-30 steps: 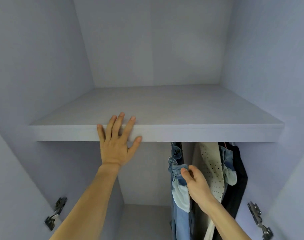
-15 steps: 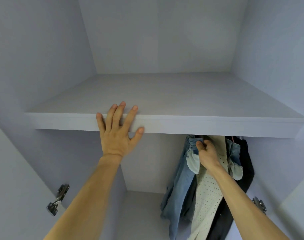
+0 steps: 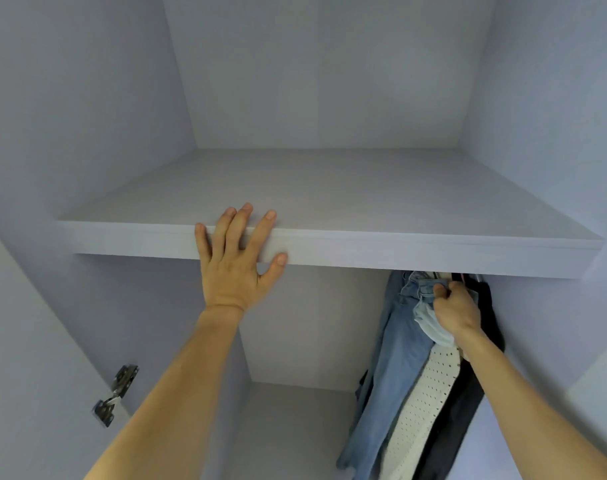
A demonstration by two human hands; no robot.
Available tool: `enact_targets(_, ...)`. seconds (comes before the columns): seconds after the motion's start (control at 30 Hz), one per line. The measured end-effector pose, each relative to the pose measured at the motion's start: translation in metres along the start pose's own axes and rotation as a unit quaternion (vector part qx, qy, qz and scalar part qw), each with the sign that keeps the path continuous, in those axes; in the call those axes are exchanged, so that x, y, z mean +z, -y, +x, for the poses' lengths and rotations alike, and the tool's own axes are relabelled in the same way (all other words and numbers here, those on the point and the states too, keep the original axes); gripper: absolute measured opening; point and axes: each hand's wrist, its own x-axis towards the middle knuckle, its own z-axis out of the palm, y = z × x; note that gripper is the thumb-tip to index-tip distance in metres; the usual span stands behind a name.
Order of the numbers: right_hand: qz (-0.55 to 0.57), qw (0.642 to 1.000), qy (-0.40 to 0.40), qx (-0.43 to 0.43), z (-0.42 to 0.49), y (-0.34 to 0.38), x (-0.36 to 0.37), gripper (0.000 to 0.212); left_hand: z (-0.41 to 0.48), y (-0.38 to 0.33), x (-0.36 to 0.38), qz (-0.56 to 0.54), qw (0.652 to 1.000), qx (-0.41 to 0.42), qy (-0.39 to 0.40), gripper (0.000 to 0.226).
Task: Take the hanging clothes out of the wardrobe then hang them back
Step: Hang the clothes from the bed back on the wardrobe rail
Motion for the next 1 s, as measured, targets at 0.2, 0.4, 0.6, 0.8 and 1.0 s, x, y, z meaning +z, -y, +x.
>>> enact_targets(0.2, -0.100, 0.993, -0.044, -0.041, -0.009, -0.010, -0.011, 0.031, -0.001, 0.002, 0.002, -0.008, 1.000, -0.003, -0.004, 0.059)
enact_targets(0.4, -0.124, 0.989, -0.051, -0.054, -0.034, -0.025, -0.002, 0.031, 0.000, 0.000, -0.002, -0.013, 1.000, -0.011, 0.018, 0.061)
enact_targets(0.6, -0.120, 0.975, -0.142, -0.124, -0.095, -0.035, 0.000, 0.036, 0.000, -0.016, -0.027, -0.045, 0.991, -0.060, 0.114, 0.065)
enact_targets(0.8, -0.038, 0.942, -0.064, -0.326, -0.172, -0.007, 0.024, 0.023, -0.088, -0.030, -0.088, -0.151, 0.939, -0.183, 0.248, 0.070)
enact_targets(1.0, -0.032, 0.883, 0.119, -0.453, -0.279, 0.028, 0.081, 0.039, -0.260, -0.001, -0.214, -0.067, 0.848, -0.334, 0.406, 0.057)
